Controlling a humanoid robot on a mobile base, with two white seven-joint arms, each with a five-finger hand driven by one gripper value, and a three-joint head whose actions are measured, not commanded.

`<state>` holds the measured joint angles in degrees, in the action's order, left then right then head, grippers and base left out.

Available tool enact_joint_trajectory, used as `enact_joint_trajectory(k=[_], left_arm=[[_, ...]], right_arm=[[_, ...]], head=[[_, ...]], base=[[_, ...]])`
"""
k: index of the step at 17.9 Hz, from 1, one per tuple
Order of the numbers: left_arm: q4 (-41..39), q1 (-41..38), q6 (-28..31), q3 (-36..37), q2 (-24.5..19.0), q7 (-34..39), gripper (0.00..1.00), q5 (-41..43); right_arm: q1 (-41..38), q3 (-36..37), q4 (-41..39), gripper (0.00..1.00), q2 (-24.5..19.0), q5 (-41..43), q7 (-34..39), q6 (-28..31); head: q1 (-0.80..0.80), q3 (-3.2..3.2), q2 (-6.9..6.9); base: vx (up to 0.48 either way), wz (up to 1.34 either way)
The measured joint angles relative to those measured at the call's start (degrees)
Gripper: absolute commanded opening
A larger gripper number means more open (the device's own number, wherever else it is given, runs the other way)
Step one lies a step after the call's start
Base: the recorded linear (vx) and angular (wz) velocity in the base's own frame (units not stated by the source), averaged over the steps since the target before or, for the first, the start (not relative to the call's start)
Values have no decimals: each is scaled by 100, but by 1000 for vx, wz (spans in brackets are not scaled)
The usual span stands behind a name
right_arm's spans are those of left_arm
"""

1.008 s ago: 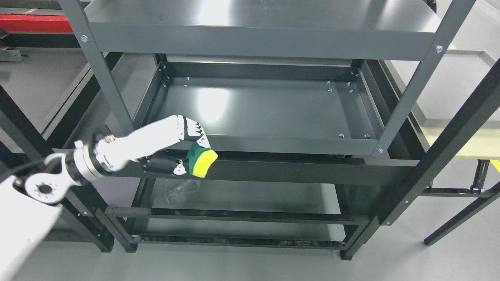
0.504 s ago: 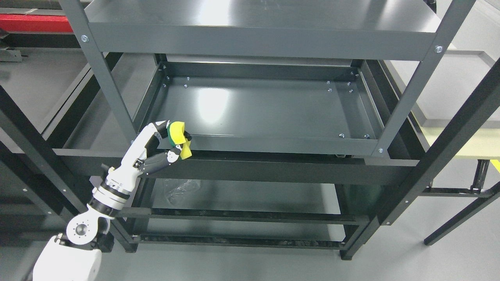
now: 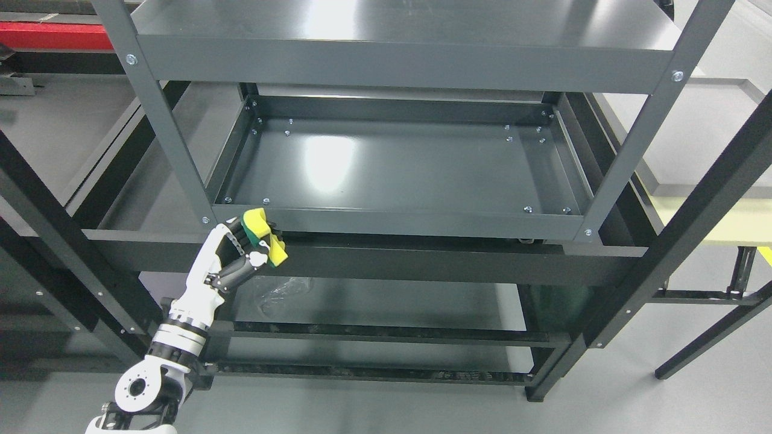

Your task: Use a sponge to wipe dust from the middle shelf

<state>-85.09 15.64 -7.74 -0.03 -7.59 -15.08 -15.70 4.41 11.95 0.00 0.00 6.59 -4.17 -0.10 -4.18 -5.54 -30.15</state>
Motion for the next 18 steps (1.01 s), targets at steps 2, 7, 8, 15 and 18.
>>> enact_joint_trajectory(k=[2,7,8,15,18], left_arm=[[-174,148,59,-97,145,58,0,-21],[-403,350,187,-124,384,537,0,-65],[-419,338,194,-112,418,669,0,-59],[-545,-82,175,-186,596,909,0,141],[-593,-259,41,-276,639,791,0,178]], right_arm=[[0,0,0,100,0,0,0,0],[-1,0,0,100,0,0,0,0],[-1,0,0,100,0,0,0,0],[-2,0,0,100,0,0,0,0],[-1,0,0,100,0,0,0,0]], head=[[0,0,0],[0,0,0],[0,0,0],[0,0,0],[0,0,0]], base=[[0,0],[0,0],[0,0],[0,0],[0,0]])
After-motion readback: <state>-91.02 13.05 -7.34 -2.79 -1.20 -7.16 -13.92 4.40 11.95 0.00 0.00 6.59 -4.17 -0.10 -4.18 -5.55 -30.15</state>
